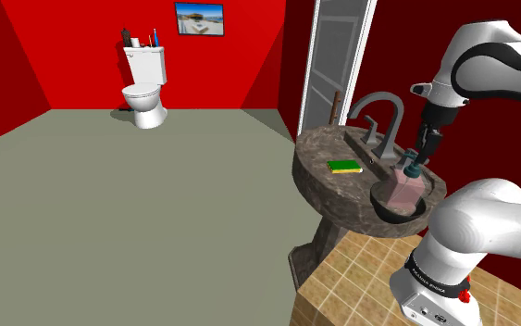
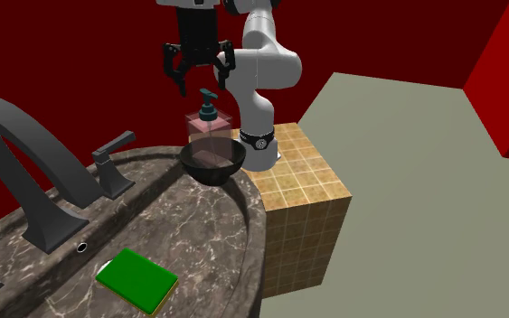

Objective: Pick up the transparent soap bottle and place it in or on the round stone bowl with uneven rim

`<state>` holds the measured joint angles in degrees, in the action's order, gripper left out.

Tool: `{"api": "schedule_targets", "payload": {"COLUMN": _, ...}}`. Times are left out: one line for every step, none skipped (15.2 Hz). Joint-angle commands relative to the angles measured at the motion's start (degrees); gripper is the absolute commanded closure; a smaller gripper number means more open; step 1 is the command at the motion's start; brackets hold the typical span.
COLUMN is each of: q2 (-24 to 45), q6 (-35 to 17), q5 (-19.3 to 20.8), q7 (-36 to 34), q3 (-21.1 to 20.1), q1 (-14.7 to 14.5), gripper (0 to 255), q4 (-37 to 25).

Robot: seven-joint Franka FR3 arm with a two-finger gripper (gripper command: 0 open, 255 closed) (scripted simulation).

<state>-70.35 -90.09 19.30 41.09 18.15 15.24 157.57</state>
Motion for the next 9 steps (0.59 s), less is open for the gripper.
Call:
{"api": "schedule_targets", "payload": {"q2": 0.55, "q6": 1.51, "q5": -0.67, "q7": 0.03, "q3": -0.67, "q1": -0.36, "gripper": 0, "q4": -2.07}}
{"api": "schedule_targets", "payload": {"q2": 1.18, "q6": 2.99, "q5": -1.30, "q7": 0.08, "q3": -1.31, "q1": -0.69, "gripper": 0, "q4": -4.18}}
{"api": "schedule_targets", "payload": {"q2": 1.87, "q6": 4.44, "q5": -1.89, "q7": 0.14, "q3": -1.91, "q1": -0.99, "gripper": 0, "q4": -6.32}}
{"api": "schedule_targets", "payload": {"q2": 2.47, "q6": 5.57, "q5": -2.33, "q7": 0.20, "q3": -2.36, "q1": -1.19, "gripper": 0, "q4": -8.04}}
{"api": "schedule_targets", "payload": {"q2": 2.47, "q6": 5.57, "q5": -2.33, "q7": 0.20, "q3": -2.36, "q1": -1.18, "gripper": 0, "q4": -8.04}}
{"api": "schedule_targets", "payload": {"q2": 2.47, "q6": 5.57, "q5": -2.33, "q7": 0.20, "q3": -2.36, "q1": -1.18, "gripper": 0, "q4": -8.04}}
{"api": "schedule_targets", "payload": {"q2": 2.46, "q6": 5.57, "q5": -2.33, "q7": 0.20, "q3": -2.36, "q1": -1.18, "gripper": 0, "q4": -8.04}}
{"api": "schedule_targets", "payload": {"q2": 2.47, "q6": 5.57, "q5": -2.33, "q7": 0.20, "q3": -2.36, "q1": -1.18, "gripper": 0, "q4": -8.04}}
{"api": "schedule_targets", "payload": {"q2": 2.47, "q6": 5.57, "q5": -2.33, "q7": 0.20, "q3": -2.36, "q1": -1.18, "gripper": 0, "q4": -8.04}}
